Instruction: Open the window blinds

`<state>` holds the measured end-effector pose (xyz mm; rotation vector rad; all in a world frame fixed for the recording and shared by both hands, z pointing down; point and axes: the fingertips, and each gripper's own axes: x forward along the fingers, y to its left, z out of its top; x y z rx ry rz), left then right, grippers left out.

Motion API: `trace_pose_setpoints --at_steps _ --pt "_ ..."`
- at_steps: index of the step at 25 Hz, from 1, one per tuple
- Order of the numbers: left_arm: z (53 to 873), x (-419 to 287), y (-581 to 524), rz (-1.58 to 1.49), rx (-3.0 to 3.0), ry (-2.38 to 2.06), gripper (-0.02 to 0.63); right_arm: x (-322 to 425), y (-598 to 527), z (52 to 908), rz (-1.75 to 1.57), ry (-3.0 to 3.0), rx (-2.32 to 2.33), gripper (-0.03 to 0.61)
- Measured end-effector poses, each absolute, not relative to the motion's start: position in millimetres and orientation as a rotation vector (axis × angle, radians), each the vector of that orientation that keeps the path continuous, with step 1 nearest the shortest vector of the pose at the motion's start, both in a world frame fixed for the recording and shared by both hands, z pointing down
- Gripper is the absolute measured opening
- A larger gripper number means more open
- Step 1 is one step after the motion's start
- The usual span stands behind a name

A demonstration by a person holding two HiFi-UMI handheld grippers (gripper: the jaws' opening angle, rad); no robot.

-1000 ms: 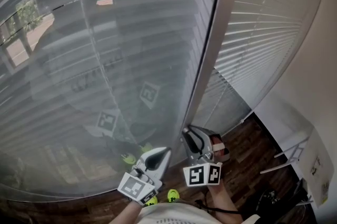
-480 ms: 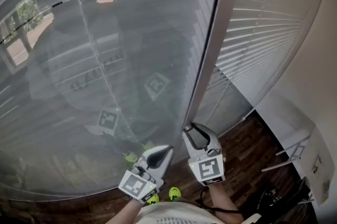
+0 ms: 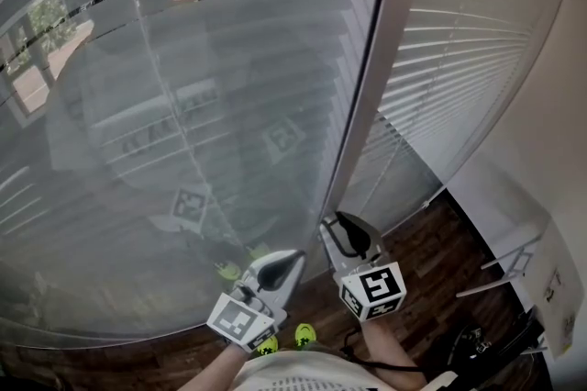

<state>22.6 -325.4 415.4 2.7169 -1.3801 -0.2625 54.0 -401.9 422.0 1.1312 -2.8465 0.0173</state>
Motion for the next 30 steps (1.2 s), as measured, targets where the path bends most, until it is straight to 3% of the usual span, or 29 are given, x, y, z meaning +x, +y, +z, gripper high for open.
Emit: trace_pose_setpoints --at_steps 13,23,30 --pt "412 24 -327 -0.285 2.718 -1.383 -0.008 54 -402 422 0.039 -2.855 1.128 0.131" --pt "415 20 -330 -0.265 2.723 -1.393 -0.008 50 -395 436 -1.006 -2.109 0.885 0.141" --pt "415 16 -332 -0.270 2.723 -1.405 -0.008 48 -399 435 -1.095 -2.046 0.867 0.129"
